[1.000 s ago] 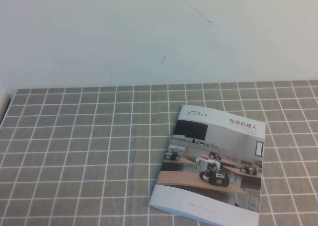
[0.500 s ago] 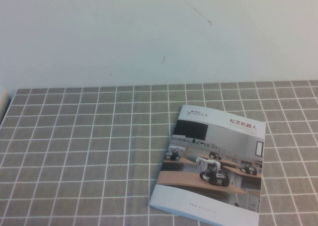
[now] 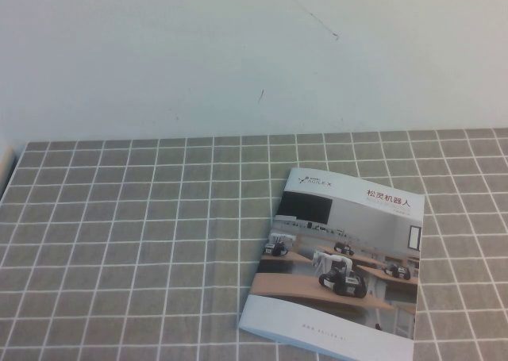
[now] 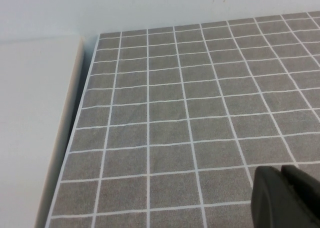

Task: Close book
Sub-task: 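Close the open booklet and leave it lying on the table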

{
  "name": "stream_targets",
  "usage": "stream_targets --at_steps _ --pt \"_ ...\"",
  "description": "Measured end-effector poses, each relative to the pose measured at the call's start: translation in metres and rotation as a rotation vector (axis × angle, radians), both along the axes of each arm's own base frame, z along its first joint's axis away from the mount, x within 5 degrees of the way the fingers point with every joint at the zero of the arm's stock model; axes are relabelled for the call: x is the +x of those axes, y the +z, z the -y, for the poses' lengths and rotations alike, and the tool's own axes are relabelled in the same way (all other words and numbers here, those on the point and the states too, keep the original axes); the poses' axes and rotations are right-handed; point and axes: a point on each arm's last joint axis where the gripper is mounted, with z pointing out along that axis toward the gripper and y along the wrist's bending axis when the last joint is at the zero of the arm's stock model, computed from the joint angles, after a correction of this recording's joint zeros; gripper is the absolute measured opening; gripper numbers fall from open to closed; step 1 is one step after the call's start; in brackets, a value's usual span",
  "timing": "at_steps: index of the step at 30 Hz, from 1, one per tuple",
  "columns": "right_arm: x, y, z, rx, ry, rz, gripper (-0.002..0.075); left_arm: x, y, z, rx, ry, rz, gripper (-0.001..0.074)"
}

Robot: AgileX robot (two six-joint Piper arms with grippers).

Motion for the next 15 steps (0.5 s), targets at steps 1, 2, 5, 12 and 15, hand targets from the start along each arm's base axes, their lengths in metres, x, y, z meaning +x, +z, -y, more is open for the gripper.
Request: stream_targets --at_steps 1,2,5,12,15 --pt "0.0000 0.0000 0.0000 0.000 0.000 0.000 -0.0003 0.0000 0.0000 0.0003 -0.008 -0.001 0.000 -0.0004" --pt "0.0000 0.0000 0.0000 0.000 0.000 0.000 -0.0003 -0.0001 0.0000 0.0004 -0.011 -0.002 -0.002 -0.0004" --pt "0.0000 0.0000 0.0000 0.000 0.000 0.000 -0.0003 -0.0002 0.0004 0.0006 -0.018 -0.002 -0.002 -0.0004" --pt "0.0000 0.0000 0.0000 0.000 0.000 0.000 -0.0003 -0.0002 0.0004 0.0007 -0.021 -0.002 -0.003 -0.0004" --pt "0.0000 0.0000 0.0000 0.000 0.000 0.000 -0.0003 -0.0002 0.0004 0.0007 -0.021 -0.002 -0.003 -0.0004"
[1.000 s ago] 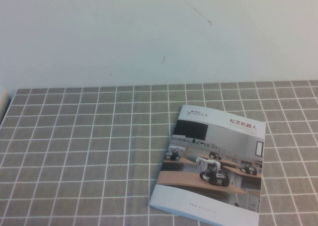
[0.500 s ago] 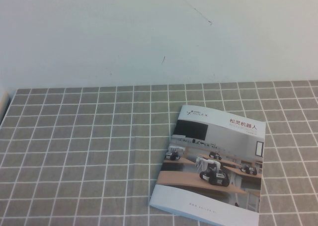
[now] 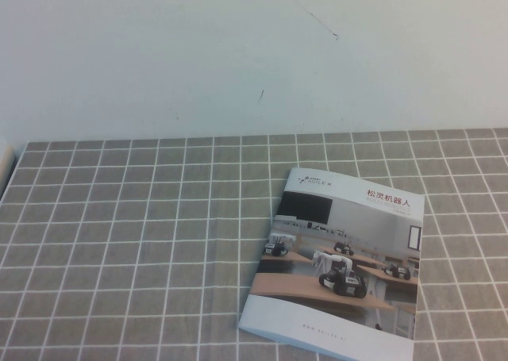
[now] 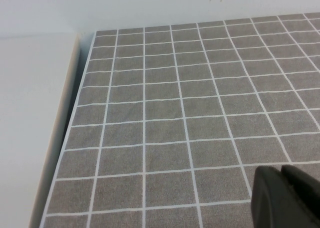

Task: Close book
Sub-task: 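Close the open booklet and leave it lying on the table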

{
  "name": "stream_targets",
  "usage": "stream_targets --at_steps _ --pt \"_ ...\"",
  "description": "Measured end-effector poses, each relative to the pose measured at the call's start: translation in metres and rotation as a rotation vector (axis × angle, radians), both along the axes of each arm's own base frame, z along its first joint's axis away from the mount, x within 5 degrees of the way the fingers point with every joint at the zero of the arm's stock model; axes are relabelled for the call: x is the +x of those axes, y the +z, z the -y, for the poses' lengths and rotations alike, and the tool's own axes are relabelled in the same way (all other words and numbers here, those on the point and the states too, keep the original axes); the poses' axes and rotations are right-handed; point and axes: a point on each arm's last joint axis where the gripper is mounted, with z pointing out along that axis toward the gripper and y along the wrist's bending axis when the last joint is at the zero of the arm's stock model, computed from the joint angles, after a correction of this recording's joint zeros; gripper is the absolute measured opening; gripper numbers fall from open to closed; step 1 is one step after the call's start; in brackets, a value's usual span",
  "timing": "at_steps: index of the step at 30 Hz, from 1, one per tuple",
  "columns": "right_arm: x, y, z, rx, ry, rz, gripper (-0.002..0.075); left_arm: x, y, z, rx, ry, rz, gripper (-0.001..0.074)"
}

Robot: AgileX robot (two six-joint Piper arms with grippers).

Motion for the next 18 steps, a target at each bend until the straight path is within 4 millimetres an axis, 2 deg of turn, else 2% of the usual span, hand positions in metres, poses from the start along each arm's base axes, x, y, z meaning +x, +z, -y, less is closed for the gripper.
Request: stream_targets --at_steps 7,12,16,18 --pt "-0.001 0.000 0.000 0.001 0.000 0.004 -0.0003 0.000 0.000 0.000 -0.002 0.000 0.000 -0.0004" --pt "-0.010 0.005 0.007 -0.043 0.013 0.118 -0.0003 0.000 0.000 0.000 -0.004 0.000 0.000 -0.0004" --pt "-0.015 0.005 0.016 0.001 -0.120 0.259 -0.0003 0.000 0.000 0.000 -0.004 0.000 0.000 -0.0004" --pt "-0.017 -0.001 0.021 0.027 -0.210 0.359 -0.0003 0.000 0.000 0.000 -0.004 0.000 0.000 -0.0004"
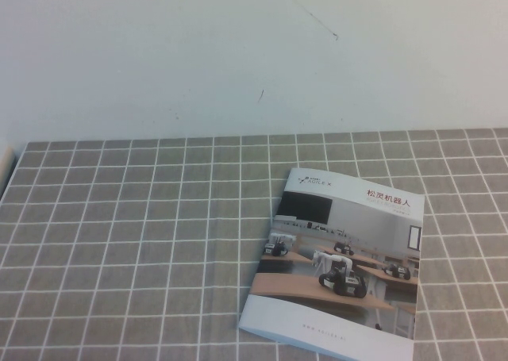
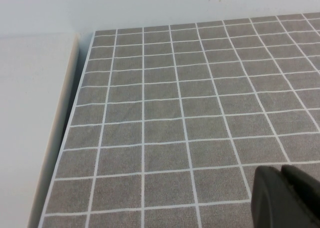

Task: Close book
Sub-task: 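Close the open booklet and leave it lying on the table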

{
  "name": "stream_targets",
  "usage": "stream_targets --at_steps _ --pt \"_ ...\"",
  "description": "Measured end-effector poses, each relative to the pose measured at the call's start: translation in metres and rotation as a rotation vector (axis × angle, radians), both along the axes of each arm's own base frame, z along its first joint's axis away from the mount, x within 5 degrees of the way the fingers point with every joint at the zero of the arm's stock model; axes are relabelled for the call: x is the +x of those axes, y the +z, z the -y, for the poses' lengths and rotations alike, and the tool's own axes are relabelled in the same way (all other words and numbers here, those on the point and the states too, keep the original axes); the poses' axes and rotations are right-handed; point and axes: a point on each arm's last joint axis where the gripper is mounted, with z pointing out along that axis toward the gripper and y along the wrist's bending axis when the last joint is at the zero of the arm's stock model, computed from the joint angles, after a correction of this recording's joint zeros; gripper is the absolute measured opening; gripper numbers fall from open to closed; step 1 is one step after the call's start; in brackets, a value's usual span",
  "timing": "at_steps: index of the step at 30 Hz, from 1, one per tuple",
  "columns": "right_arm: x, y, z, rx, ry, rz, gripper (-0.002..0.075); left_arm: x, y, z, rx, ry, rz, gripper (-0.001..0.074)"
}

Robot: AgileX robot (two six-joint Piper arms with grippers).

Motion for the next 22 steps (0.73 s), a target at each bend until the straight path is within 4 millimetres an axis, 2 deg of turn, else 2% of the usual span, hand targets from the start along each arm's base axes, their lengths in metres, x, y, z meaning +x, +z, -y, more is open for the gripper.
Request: stream_targets --at_steps 5,8,10,22 --pt "-0.005 -0.035 0.010 0.019 -0.168 0.172 -0.0003 0.000 0.000 0.000 0.000 0.000 0.000 -0.0004" --pt "-0.004 -0.064 0.013 0.014 -0.205 0.148 -0.0003 0.000 0.000 0.000 0.000 0.000 0.000 -0.0004" --pt "-0.005 -0.073 0.012 0.010 -0.206 0.100 -0.0003 0.000 0.000 0.000 0.000 0.000 -0.002 -0.0004" --pt "-0.007 -0.076 0.012 0.045 -0.219 0.052 -0.0003 0.000 0.000 0.000 0.000 0.000 -0.002 -0.0004"
